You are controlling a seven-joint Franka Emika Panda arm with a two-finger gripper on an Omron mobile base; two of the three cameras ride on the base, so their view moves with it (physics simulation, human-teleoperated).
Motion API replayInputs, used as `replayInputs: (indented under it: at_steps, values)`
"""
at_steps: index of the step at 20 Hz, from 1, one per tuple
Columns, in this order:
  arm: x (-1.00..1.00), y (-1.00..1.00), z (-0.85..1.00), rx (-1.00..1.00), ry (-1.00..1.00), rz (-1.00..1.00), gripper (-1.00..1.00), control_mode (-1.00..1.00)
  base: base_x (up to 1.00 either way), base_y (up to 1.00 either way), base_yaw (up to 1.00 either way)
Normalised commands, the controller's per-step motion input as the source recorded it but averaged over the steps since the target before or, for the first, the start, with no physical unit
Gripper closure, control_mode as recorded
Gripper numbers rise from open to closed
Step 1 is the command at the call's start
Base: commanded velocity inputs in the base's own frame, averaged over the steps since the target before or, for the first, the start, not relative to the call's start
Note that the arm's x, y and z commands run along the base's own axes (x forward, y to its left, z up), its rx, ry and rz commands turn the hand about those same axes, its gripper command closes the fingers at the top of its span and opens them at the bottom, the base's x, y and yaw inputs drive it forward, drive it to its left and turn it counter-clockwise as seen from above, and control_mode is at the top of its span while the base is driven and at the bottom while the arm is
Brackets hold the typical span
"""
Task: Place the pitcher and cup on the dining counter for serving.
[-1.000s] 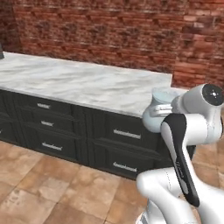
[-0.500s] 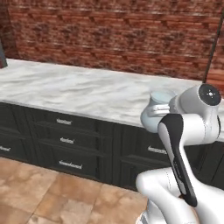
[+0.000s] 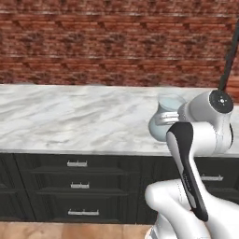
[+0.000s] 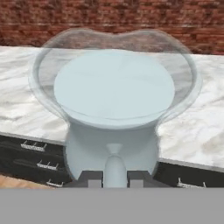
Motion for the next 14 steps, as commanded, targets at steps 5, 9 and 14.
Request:
replayInputs:
  at_steps: [5,9,14]
  values:
    - [0.0,0.0,0.0,0.0,0.0,0.0,1.0,1.0,0.6,0.45,-0.33]
    - [0.0,0.0,0.0,0.0,0.0,0.0,1.0,1.0,0.01,0.0,-0.01]
    - [0.0,0.0,0.0,0.0,0.0,0.0,1.0,1.0,0.09,0.0,0.0]
